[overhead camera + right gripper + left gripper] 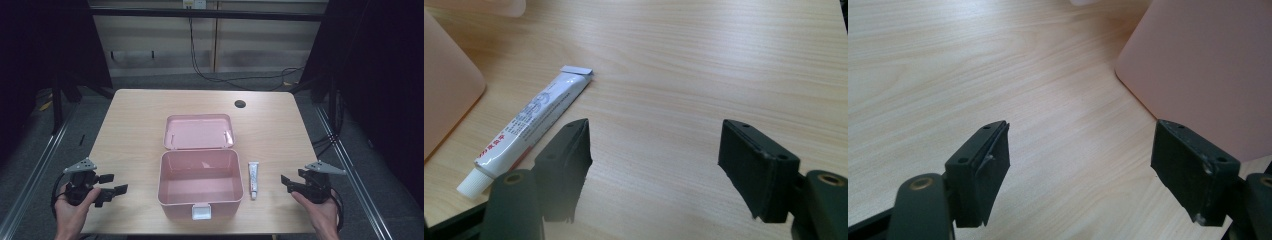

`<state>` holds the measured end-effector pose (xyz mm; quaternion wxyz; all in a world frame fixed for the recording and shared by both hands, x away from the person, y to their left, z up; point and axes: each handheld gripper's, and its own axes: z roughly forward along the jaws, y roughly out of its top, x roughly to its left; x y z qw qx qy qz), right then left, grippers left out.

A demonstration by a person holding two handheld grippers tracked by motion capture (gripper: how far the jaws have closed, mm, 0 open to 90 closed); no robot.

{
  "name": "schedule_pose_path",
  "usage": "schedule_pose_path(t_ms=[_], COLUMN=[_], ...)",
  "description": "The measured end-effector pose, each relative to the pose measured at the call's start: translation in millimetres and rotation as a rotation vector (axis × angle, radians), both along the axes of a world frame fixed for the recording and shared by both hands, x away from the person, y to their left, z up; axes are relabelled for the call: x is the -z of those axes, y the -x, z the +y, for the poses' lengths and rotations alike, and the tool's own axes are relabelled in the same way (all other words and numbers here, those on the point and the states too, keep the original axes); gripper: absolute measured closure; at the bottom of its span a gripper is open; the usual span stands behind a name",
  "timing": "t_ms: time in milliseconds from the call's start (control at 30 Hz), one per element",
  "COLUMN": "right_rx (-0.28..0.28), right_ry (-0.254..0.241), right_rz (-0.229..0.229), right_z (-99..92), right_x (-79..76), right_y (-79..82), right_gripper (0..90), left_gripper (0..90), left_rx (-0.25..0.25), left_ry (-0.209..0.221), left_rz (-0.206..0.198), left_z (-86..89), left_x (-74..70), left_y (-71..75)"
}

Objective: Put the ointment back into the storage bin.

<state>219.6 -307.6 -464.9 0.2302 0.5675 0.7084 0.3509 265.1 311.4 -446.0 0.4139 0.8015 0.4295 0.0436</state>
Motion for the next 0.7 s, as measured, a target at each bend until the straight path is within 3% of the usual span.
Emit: schedule_pose_path(t_ms=[200,333,367,467,500,567,633,700], right_rx=[-0.007,-0.041,-0.052,-0.072,-0.079,-0.082,-0.063,-0.072], right_ry=[-0.02,-0.05,-0.075,-0.066,-0.092,-0.119,-0.165,-0.136], right_rz=[-0.007,0.005,0.025,0.016,0.02,0.057,0.151,0.131], right_z=[-1.6,-0.3,0.5,1.4,1.6,2.3,3.8,6.9], right_x=[-2.6,-5.5,-7.2,-9.8,-12.1,-13.2,-15.2,-19.0], right_y=[1.4,2.2,1.4,1.1,1.0,-0.5,-1.7,-1.1], right_gripper=[28.2,27.6,29.9,34.0,37.3,39.1,44.4,47.7], left_gripper=[23.4,23.3,23.4,23.3,23.4,23.4,23.4,23.4], left_rx=[0.01,0.016,0.022,0.019,0.02,0.022,0.02,0.015], left_ry=[-0.007,-0.006,-0.012,-0.01,-0.011,-0.012,-0.014,-0.01], left_rz=[0.002,0.006,0.008,0.009,0.008,0.01,0.011,0.013], left_z=[-1.6,-2.3,-2.4,-2.9,-2.5,-2.2,-2.6,-2.8], left_x=[0.1,0.2,0.3,0.5,0.4,0.3,0.5,0.6], left_y=[0.4,0.8,0.5,0.4,0.7,0.6,0.7,1.1])
